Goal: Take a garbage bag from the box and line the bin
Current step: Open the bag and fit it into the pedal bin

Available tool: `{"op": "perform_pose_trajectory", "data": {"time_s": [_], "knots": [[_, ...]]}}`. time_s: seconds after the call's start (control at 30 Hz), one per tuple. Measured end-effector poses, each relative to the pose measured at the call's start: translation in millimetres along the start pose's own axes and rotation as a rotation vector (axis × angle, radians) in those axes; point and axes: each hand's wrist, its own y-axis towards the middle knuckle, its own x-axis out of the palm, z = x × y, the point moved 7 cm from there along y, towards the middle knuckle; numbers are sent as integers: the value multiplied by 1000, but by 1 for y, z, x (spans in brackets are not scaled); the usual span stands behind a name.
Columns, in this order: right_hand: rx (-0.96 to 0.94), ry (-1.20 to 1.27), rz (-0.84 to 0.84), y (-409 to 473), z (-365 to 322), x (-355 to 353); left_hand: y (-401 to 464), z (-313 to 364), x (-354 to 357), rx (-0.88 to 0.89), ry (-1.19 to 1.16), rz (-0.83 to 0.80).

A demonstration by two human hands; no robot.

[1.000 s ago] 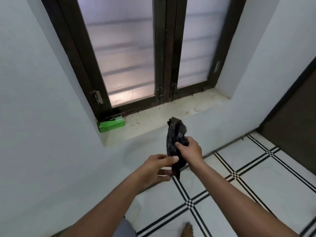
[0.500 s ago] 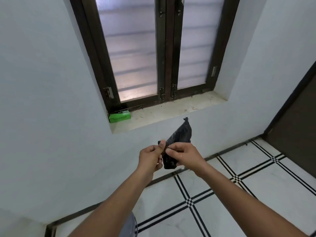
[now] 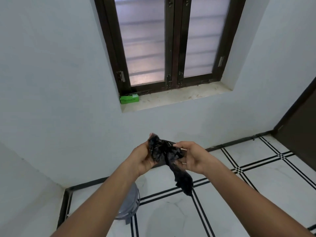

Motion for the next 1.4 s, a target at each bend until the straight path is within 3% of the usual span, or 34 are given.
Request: {"op": "perform_pose_trajectory", "data": {"time_s": [0.1,0.27,0.47,0.53,0.6,0.67,0.73,0.8,1.0,1.17,1.33,1.4], "knots": [[6,129,-25,-6,5,9,-16,-7,-7,1,125,-92],[-35,27,-112,-19,6,39,-44,19,-30,296,412,-22],[-86,-429,-223,-33,27,89,-95,70,-69,830,1308,470],[-105,-487,-236,-34,38,110,-113,73,-82,785,1488,647],[-144,-467,-195,-32,50,132,-122,69,-109,501,1347,655],[-195,-443,-104,-29,61,148,-124,47,-133,185,812,455],[-243,-441,-51,-26,74,165,-131,24,-142,14,375,238],[-271,-409,-40,-26,89,182,-134,15,-159,-14,127,164],[-249,-254,87,-17,129,210,-148,16,-207,-7,-347,166],[-50,-110,69,-14,158,228,-163,19,-246,-22,-410,113],[-27,-140,-51,-8,172,250,-172,35,-270,158,-34,242],[-85,-153,-10,-5,169,258,-181,34,-269,142,118,284]]}}
